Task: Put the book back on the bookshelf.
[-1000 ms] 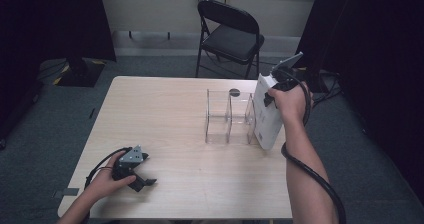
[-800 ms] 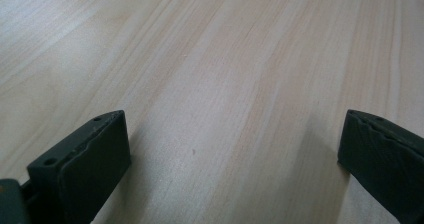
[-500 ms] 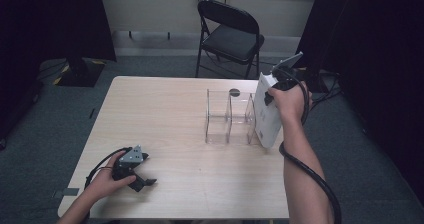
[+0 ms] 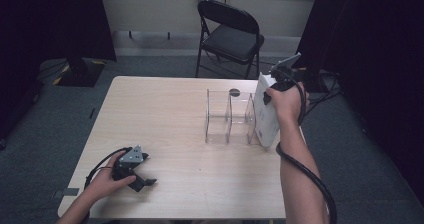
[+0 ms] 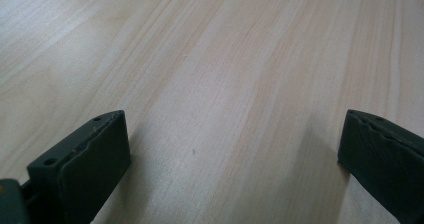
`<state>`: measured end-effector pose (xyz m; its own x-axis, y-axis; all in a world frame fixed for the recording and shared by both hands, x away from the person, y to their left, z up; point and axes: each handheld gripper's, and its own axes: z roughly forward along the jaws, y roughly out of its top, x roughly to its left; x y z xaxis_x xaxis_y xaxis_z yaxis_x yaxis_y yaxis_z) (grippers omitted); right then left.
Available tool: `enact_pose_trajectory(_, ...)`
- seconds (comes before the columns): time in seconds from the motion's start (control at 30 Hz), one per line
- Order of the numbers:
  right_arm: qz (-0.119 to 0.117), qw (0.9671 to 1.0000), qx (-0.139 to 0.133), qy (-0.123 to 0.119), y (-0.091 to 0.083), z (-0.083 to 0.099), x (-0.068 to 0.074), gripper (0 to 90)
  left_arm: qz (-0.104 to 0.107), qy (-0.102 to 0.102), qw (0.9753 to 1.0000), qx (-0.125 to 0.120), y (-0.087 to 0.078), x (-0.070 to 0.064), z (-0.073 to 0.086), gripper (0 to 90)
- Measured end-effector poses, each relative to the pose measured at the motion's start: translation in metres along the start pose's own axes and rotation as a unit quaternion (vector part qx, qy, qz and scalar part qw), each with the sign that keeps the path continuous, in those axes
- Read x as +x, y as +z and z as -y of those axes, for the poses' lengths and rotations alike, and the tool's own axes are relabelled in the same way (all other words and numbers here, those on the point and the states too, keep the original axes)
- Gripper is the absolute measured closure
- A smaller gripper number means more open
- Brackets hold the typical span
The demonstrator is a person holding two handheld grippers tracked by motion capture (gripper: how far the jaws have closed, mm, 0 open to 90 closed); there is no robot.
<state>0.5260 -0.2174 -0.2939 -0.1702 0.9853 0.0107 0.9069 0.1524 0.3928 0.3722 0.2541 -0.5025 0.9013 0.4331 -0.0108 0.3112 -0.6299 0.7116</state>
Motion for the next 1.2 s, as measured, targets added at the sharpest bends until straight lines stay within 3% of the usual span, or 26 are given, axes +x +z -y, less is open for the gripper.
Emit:
enact_pose_trajectory(0.6,-0.005,0.9999,-0.009,0.0,0.011,0.007,0.001,52.1,0.0,0.0,1.0,0.0,0.0,0.0,0.0,0.0)
enact_pose_trajectory(0.73,-0.009,0.9999,0.009,-0.004,0.012,0.011,-0.002,51.6,0.0,0.0,1.0,0.0,0.0,0.0,0.0,0.0)
enact_pose_trajectory(0.93,-0.02,0.9998,0.01,-0.002,0.013,0.013,-0.007,50.3,0.0,0.0,1.0,0.0,0.0,0.0,0.0,0.0)
enact_pose_trajectory(1.13,-0.012,0.9989,0.043,-0.014,0.018,0.009,-0.005,50.5,-0.002,0.001,1.0,0.001,0.0,0.0,0.0,0.0)
enact_pose_trajectory(1.2,-0.012,0.999,0.041,-0.014,0.018,0.008,-0.005,51.8,0.001,0.002,1.0,0.001,0.0,0.0,0.0,0.0)
